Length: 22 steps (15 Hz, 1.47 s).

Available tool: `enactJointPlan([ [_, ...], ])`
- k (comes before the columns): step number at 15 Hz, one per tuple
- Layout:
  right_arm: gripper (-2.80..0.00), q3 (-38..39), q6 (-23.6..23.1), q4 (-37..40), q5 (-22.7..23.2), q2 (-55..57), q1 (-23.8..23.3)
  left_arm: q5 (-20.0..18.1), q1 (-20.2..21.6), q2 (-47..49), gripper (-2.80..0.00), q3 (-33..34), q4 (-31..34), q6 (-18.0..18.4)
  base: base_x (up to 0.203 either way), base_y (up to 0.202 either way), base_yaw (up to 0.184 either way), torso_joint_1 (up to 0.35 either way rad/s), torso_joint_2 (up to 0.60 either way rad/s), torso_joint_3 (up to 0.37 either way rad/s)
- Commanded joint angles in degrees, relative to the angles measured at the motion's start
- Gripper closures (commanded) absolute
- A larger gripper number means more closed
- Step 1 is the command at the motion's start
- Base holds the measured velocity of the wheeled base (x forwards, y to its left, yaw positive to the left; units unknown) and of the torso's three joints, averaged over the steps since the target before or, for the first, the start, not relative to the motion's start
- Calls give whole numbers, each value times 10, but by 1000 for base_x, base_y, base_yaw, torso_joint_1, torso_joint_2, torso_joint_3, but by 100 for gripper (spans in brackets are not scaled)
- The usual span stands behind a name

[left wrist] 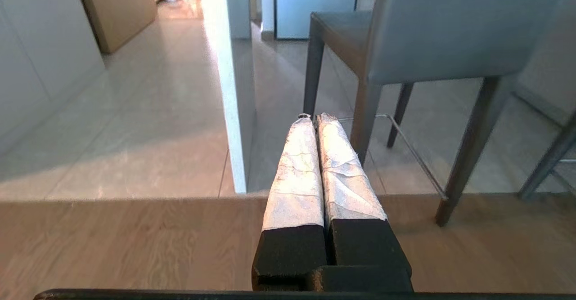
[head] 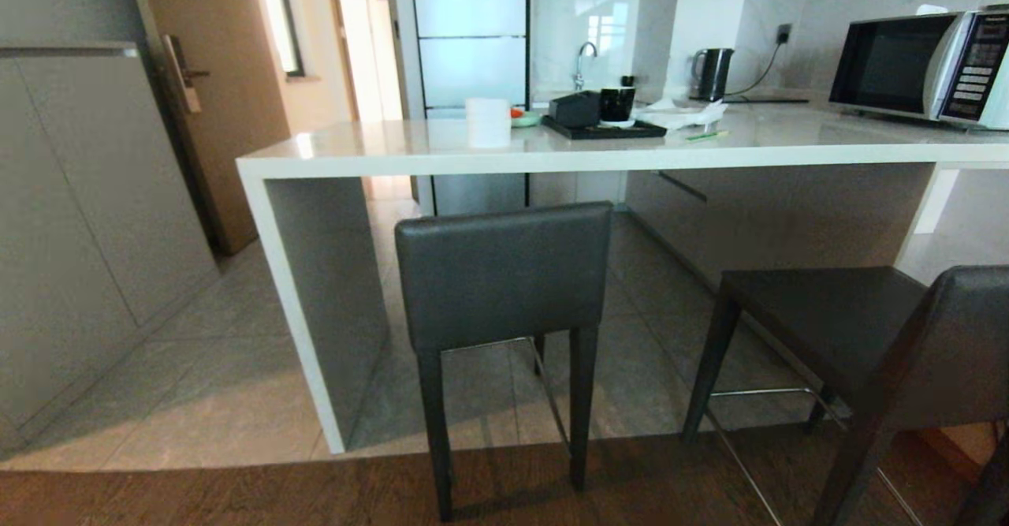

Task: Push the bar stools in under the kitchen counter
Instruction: Pull the gray chair out from under the dining table

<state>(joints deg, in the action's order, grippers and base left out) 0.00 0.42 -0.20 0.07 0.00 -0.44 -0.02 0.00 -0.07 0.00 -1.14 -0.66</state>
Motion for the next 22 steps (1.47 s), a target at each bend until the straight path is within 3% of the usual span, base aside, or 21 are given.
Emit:
enactJointPlan([
  [1, 0, 5, 0, -1, 0, 1, 0, 0, 0, 0, 0, 6, 0, 0, 206, 0, 2, 3, 0, 7],
  [16, 0, 5, 0, 0, 0, 1, 0, 0, 0, 0, 0, 6, 0, 0, 194, 0, 1, 2, 1, 2],
  [22, 0, 5, 0, 0, 0, 1, 0, 0, 0, 0, 0, 6, 0, 0, 23, 0, 0, 1, 0, 0],
])
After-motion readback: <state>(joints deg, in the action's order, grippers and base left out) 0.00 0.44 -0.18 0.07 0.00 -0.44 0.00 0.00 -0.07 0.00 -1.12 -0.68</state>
